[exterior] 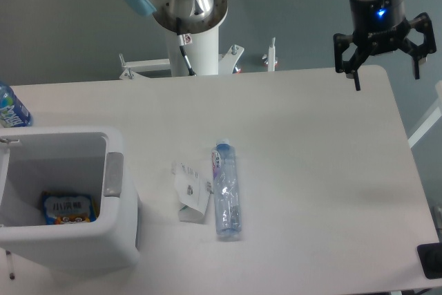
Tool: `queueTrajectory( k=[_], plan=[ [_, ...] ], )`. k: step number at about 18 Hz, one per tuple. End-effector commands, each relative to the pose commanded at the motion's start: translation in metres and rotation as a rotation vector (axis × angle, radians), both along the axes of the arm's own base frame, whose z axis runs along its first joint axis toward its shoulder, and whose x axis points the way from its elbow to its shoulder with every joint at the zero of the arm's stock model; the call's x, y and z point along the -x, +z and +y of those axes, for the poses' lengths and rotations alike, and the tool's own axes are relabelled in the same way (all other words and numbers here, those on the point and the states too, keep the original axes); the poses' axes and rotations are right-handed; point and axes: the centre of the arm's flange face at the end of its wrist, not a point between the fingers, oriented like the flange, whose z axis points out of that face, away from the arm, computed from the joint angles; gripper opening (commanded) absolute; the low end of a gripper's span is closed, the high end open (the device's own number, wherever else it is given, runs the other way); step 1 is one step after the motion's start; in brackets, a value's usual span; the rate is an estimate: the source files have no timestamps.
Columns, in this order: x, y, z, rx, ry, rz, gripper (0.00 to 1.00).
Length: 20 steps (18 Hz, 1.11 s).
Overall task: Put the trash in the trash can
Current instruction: 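Move the open gripper over the crumpled white tissue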
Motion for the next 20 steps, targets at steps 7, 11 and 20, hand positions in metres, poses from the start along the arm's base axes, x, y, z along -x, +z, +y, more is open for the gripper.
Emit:
queueTrajectory(
  k=[7,11,20],
  plan=[
    [-0.012,-0.004,0.0,-0.002,-0.002,-0.004,1.0],
    [-0.037,-0.033,0.024,0.018,-0.056,-0.056,1.0],
    [-0.114,-0.097,0.077,-0.032,-0.064,-0.154,1.0]
  ],
)
